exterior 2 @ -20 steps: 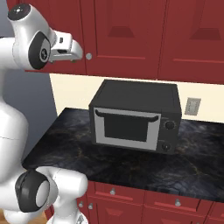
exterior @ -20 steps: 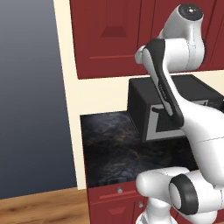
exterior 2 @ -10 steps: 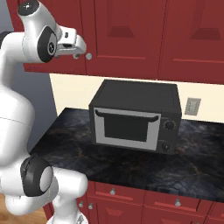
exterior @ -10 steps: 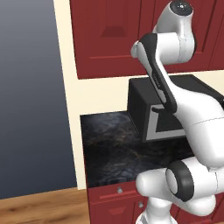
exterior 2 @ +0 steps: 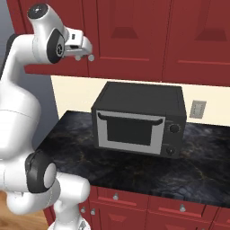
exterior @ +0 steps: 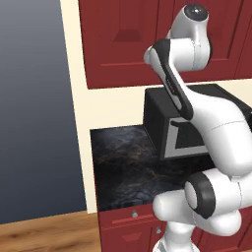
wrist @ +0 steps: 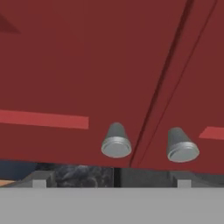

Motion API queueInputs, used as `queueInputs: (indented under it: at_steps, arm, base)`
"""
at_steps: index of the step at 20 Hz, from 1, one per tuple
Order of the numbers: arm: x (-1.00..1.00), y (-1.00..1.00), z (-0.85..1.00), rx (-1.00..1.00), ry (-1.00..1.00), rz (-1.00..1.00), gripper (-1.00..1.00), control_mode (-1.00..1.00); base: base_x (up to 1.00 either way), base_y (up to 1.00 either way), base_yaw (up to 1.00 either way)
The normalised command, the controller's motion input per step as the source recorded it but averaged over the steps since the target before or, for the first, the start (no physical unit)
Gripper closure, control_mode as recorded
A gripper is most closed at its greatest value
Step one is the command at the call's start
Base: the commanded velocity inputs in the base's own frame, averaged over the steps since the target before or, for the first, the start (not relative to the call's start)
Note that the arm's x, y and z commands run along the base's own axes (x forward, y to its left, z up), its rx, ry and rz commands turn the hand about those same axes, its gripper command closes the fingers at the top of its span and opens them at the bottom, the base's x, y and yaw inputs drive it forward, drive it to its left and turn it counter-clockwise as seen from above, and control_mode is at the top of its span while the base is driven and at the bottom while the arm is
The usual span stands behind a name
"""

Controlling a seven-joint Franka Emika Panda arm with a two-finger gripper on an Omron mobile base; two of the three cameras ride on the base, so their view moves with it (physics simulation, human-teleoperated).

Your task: Open the cabinet and move the ladle to the pot. Then close the cabinet.

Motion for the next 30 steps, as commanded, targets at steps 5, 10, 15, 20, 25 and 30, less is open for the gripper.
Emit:
queueInputs:
  at_steps: [5, 10, 15, 20, 25, 30]
  arm:
    - [0.27, 0.0, -0.11, 0.0, -0.01, 0.0, -1.0, -1.0]
    - [0.3, 0.0, -0.11, 0.0, 0.0, 0.0, -1.0, -1.0]
    - [0.27, 0.0, -0.09, 0.0, 0.0, 0.01, -1.0, -1.0]
    - [0.06, 0.0, -0.13, 0.0, -0.01, 0.0, 1.0, -1.0]
    - [-0.07, 0.11, -0.01, 0.0, -0.08, 0.0, 1.0, -1.0]
    - [-0.31, 0.49, -0.02, 0.0, -0.03, 0.0, 1.0, -1.0]
  base:
    - [0.0, 0.0, 0.0]
    - [0.0, 0.0, 0.0]
    - [0.0, 0.0, 0.0]
    - [0.0, 0.0, 0.0]
    - [0.0, 0.0, 0.0]
    - [0.0, 0.0, 0.0]
